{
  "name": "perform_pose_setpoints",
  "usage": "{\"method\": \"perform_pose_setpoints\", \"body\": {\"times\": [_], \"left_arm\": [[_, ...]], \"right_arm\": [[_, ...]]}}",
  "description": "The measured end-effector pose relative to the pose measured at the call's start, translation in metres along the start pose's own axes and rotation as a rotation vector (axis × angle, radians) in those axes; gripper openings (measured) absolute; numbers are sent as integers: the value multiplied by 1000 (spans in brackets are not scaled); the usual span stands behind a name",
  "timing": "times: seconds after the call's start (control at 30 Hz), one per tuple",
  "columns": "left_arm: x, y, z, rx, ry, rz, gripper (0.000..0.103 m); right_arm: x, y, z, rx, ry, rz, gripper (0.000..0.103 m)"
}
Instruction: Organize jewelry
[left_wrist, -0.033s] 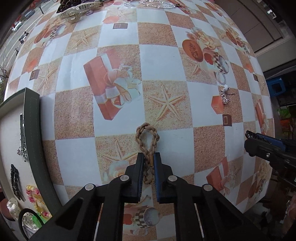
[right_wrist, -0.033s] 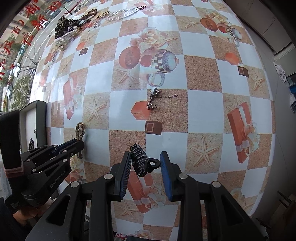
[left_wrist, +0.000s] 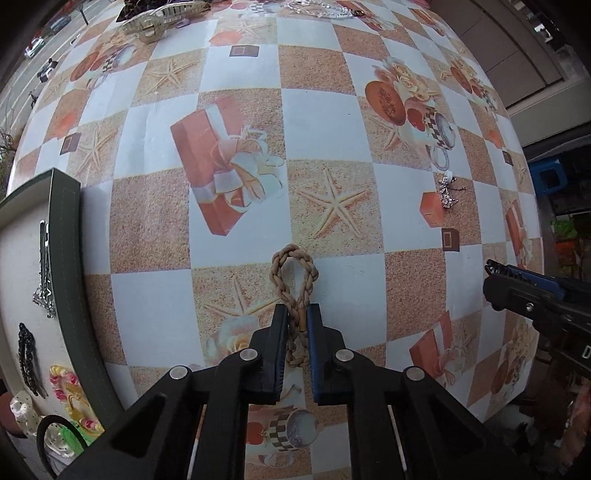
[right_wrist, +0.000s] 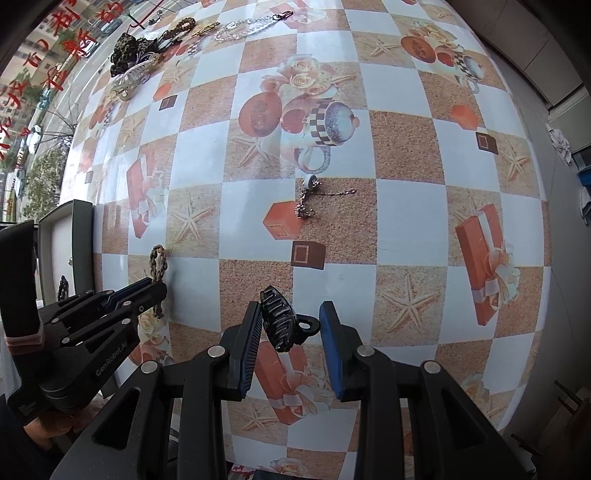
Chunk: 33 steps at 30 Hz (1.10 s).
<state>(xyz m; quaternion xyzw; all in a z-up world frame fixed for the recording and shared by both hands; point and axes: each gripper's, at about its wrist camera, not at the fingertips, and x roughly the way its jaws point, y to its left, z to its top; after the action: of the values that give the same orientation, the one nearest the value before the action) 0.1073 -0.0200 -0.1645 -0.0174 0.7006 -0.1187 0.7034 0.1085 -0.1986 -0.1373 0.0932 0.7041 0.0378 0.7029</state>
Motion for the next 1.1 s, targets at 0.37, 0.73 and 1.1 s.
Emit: {"method": "perform_pose_setpoints", "body": {"times": [0.37, 0.73, 1.1], "left_arm": [[-21, 37, -19, -69, -32, -31, 13], [-60, 64, -31, -71, -118, 0, 13], [-90, 101, -46, -119, -189, 10, 13]], "right_arm": [[5, 25, -1, -42, 10, 16, 35], [0, 69, 4, -132, 0, 17, 35], [-7, 125, 12, -242, -16, 10, 35]]}}
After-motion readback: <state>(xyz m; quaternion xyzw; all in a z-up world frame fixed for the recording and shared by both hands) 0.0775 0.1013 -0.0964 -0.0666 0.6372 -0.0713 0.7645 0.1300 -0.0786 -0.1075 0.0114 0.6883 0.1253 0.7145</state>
